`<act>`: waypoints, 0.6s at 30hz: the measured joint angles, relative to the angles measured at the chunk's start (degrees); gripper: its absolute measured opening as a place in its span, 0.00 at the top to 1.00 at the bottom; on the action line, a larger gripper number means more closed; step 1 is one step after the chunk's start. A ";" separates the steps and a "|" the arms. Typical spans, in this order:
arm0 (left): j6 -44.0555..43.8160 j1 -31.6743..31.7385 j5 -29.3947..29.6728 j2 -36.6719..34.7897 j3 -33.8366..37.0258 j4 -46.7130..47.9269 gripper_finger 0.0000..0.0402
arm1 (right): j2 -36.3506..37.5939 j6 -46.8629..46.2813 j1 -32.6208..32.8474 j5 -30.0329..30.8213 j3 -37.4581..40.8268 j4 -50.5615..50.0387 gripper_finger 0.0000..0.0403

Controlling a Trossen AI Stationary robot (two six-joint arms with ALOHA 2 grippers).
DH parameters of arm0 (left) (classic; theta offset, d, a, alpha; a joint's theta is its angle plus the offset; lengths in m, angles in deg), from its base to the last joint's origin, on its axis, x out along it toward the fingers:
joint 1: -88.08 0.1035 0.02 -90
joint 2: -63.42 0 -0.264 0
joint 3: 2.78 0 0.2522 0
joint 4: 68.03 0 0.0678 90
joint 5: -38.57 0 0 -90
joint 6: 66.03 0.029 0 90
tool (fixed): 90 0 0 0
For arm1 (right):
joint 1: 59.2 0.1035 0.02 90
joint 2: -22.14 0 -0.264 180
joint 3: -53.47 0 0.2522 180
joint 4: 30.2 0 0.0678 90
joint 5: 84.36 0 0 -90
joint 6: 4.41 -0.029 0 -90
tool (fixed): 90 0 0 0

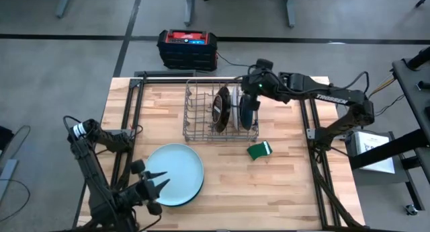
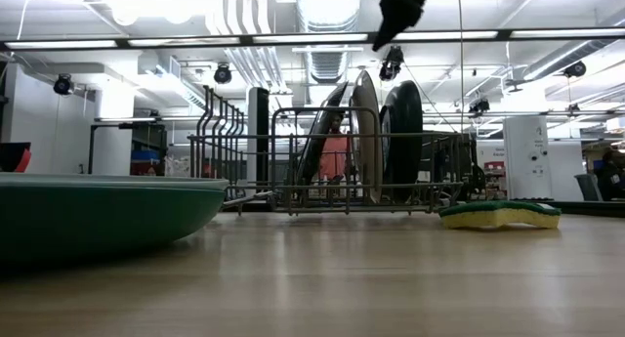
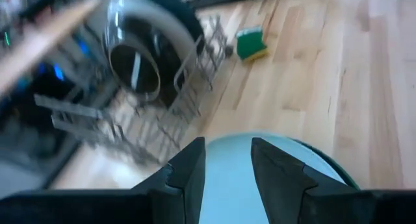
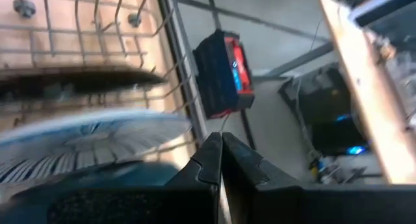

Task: Sort dishes
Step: Put the white plate into the dish rack

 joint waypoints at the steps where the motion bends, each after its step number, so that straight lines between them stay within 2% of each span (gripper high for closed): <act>1: -1.68 0.57 -1.65 0.00 0.08 -0.04 0.71 | 0.81 -1.39 0.10 -0.02 1.46 -0.17 1.00; 5: -9.10 2.66 -11.85 0.00 0.62 -0.02 0.71 | 4.20 -6.26 1.52 -0.03 6.60 -0.52 1.00; 8: -11.45 2.97 -18.24 0.02 0.76 -0.04 0.71 | 6.93 -10.61 3.61 -0.05 8.96 -0.95 1.00; 13: -12.54 2.11 -23.04 0.04 0.88 -0.62 0.71 | 10.63 -18.27 9.39 -0.50 12.59 -2.55 1.00; 18: -13.57 1.46 -23.19 0.04 2.63 -3.53 0.71 | 12.59 -27.98 16.59 -2.06 15.46 -2.41 1.00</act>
